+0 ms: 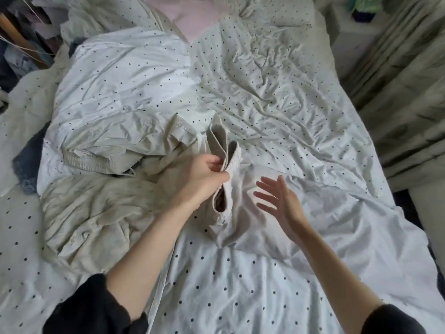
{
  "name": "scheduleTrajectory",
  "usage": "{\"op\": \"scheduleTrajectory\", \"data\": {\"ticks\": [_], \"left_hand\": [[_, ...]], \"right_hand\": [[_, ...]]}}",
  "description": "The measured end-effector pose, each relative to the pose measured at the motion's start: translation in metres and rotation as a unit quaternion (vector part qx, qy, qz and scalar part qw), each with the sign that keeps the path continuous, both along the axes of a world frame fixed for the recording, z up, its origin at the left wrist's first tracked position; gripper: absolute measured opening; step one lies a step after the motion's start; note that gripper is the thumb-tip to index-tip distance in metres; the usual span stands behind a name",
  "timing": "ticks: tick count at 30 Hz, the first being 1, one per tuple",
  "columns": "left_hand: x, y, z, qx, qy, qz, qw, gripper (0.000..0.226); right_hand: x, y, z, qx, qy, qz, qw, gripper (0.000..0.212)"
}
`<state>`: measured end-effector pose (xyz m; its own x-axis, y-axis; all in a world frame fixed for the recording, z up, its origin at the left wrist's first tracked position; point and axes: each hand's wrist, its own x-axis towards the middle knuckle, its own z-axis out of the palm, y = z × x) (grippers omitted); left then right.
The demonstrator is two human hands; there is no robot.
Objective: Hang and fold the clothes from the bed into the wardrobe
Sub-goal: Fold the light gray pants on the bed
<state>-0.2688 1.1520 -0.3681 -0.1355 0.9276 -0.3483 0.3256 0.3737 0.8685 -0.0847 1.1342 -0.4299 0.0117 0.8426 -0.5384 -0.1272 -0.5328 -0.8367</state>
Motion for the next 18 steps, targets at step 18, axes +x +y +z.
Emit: {"op": "scheduleTrajectory", "data": {"ticks": [18], "left_hand": [[0.138,-0.036,-0.087,0.091,0.087,-0.112,0.986,0.021]], "right_hand": [[0.098,-0.065,-0.027,0.165,-0.391,-0.044,0.904,0.027]]}}
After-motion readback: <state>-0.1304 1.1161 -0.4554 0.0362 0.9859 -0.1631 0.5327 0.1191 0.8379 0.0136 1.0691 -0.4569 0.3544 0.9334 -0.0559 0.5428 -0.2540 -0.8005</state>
